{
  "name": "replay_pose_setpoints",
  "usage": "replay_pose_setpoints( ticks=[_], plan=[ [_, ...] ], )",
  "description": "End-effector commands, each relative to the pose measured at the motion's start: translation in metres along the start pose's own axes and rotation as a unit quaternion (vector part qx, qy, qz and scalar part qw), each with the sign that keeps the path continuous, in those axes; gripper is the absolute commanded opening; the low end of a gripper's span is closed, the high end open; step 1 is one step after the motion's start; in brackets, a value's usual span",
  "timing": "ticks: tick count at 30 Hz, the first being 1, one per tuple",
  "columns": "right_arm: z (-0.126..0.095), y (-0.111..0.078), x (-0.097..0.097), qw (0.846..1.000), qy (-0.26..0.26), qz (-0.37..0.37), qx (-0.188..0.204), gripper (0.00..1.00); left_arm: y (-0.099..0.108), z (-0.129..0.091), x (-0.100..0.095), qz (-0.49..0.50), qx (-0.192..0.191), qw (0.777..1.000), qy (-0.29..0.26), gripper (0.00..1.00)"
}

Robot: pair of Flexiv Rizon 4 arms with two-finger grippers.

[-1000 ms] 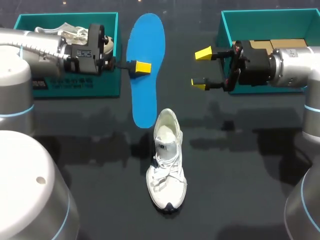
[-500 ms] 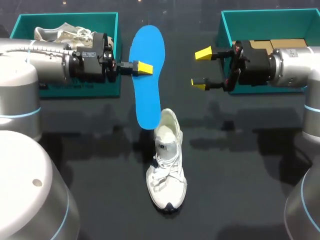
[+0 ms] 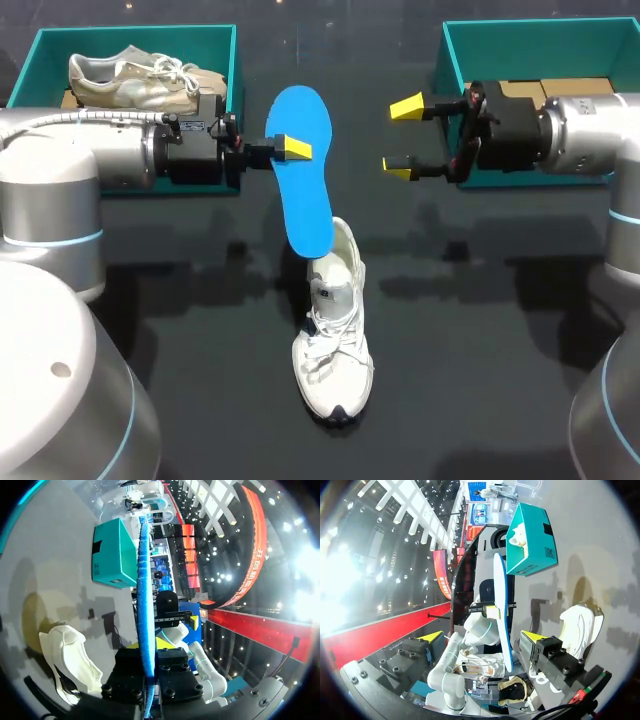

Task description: Take the shoe out of the shoebox, open the shoe tongue, remove and reinsert the insole, then place the shoe into the shoebox

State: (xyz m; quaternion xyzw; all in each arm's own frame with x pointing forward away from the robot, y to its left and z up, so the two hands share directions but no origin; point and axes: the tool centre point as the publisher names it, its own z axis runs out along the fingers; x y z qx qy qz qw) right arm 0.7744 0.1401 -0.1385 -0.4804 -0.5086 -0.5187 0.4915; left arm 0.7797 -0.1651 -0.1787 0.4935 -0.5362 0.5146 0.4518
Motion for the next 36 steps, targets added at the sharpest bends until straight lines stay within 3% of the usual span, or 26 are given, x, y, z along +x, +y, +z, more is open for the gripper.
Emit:
replay_pose_setpoints(
  ticks=[1,21,26,30,36],
  plan=[
    [0.000,-0.001,0.000,1.000,-0.001,0.000,0.000,1.00,0.000,0.005,-0.006,-0.011,-0.006,1.000,0.006,0.00],
    [0.000,-0.001,0.000,1.000,-0.001,0.000,0.000,1.00,-0.003,0.027,-0.019,-0.071,0.012,0.997,0.008,0.00],
    [-0.005,-0.004,0.006,1.000,-0.030,-0.001,0.005,1.00,-0.001,0.031,-0.018,-0.073,0.014,0.997,0.010,0.00],
    [-0.009,-0.006,0.019,0.996,-0.087,0.012,0.016,1.00,-0.001,0.031,-0.018,-0.073,0.014,0.997,0.010,0.00],
    [-0.015,-0.006,0.051,0.978,-0.201,0.039,0.027,1.00,-0.001,0.031,-0.018,-0.073,0.014,0.997,0.010,0.00]
  ],
)
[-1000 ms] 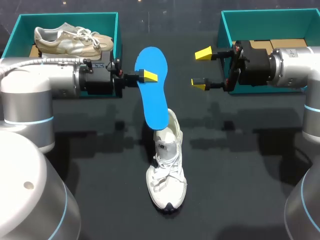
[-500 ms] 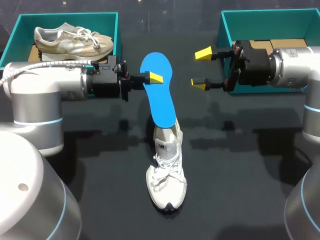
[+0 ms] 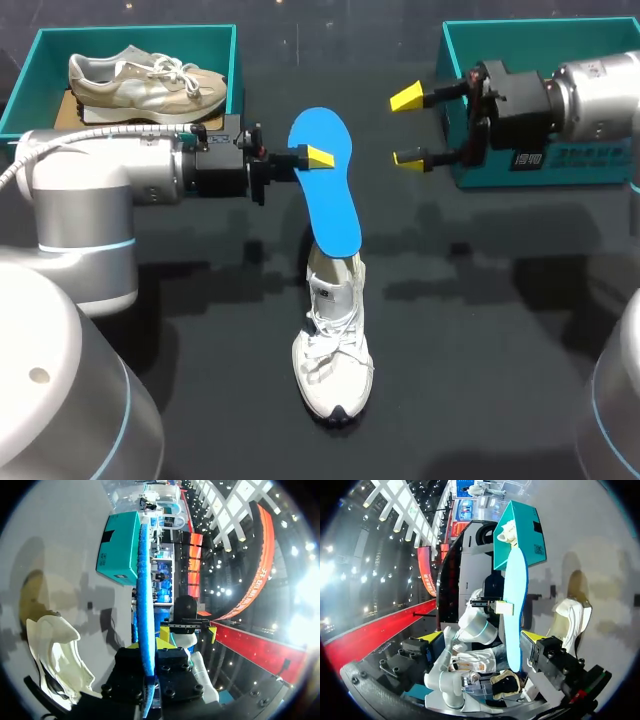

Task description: Take the shoe out of the shoebox, open the shoe tongue, remove and reinsert the insole, then place the shoe into the shoebox

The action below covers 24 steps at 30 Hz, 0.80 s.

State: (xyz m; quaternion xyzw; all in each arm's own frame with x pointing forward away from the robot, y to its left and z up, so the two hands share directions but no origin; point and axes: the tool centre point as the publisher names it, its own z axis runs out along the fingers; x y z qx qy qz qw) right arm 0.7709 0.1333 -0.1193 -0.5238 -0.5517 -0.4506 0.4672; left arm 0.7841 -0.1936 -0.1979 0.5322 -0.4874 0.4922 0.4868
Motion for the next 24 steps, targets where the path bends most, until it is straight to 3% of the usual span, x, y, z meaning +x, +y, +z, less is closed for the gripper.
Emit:
replay_pose_setpoints(
  ticks=[1,12,18,24],
  plan=[
    [-0.015,-0.006,0.034,0.991,-0.133,0.024,0.005,1.00,0.000,0.001,-0.001,0.000,0.001,1.000,0.001,0.00],
    [-0.020,-0.003,0.073,0.957,-0.285,0.041,0.031,1.00,0.000,0.001,-0.001,0.000,0.001,1.000,0.001,0.00],
    [-0.011,0.001,0.090,0.923,-0.378,0.059,0.039,1.00,0.000,0.001,-0.001,0.000,0.001,1.000,0.001,0.00],
    [-0.003,-0.003,0.105,0.892,-0.446,0.069,0.013,1.00,0.000,0.001,-0.001,0.000,0.001,1.000,0.001,0.00]
  ],
)
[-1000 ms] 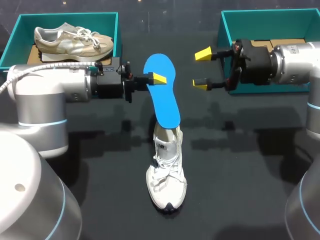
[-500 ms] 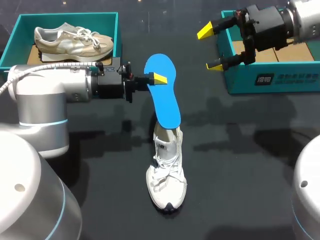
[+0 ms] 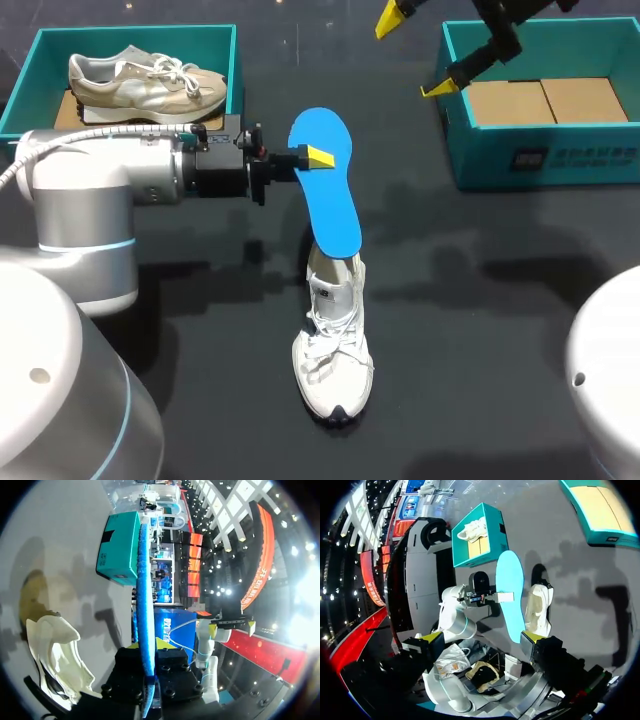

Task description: Take the shoe out of the shoebox, open the shoe tongue, remove and reinsert the insole, then place the shoe into the shoebox

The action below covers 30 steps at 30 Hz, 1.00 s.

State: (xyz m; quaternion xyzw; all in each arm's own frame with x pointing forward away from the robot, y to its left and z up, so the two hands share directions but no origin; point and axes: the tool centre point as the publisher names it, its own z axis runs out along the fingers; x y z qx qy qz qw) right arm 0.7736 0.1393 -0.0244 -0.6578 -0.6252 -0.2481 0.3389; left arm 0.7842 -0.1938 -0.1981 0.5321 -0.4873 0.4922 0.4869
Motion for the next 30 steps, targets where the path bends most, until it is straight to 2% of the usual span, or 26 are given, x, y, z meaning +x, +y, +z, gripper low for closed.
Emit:
replay_pose_setpoints(
  ticks=[1,9,23,30],
  plan=[
    [0.000,-0.009,0.013,0.981,-0.195,0.011,-0.017,1.00,0.001,0.001,-0.001,0.000,0.001,1.000,0.001,0.00],
    [0.006,-0.012,0.021,0.969,-0.246,0.028,-0.023,1.00,0.001,0.001,-0.001,0.000,0.001,1.000,0.001,0.00],
    [0.018,-0.014,0.027,0.955,-0.292,0.044,-0.032,1.00,0.001,0.001,-0.001,0.000,0.001,1.000,0.001,0.00],
    [0.032,-0.016,0.042,0.940,-0.336,0.030,-0.051,1.00,0.001,0.001,-0.001,0.000,0.001,1.000,0.001,0.00]
  ],
)
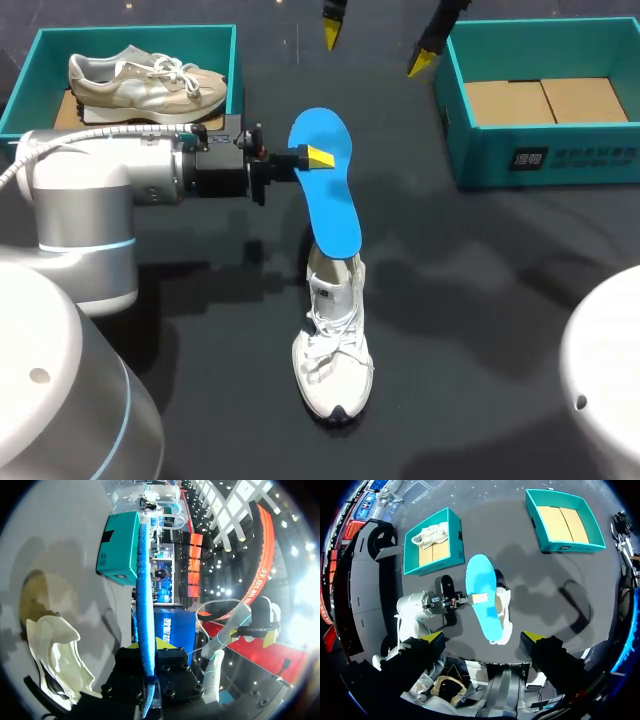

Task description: Take the shoe out of the shoebox, open the shoe tongue, remove and reinsert the insole, then place the shoe into the shoebox

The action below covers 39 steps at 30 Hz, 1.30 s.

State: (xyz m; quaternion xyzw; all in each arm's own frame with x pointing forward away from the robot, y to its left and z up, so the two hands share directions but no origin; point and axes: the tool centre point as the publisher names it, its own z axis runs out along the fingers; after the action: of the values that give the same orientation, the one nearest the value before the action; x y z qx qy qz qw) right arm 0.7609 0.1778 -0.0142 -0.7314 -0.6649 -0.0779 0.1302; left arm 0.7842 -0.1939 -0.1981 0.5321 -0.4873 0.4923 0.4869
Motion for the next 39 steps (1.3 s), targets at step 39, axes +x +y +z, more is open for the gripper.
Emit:
replay_pose_setpoints(
  ticks=[39],
  plan=[
    [0.035,-0.005,0.041,0.996,-0.073,-0.044,-0.026,1.00,0.001,0.000,-0.001,0.000,0.001,1.000,0.001,0.00]
  ],
)
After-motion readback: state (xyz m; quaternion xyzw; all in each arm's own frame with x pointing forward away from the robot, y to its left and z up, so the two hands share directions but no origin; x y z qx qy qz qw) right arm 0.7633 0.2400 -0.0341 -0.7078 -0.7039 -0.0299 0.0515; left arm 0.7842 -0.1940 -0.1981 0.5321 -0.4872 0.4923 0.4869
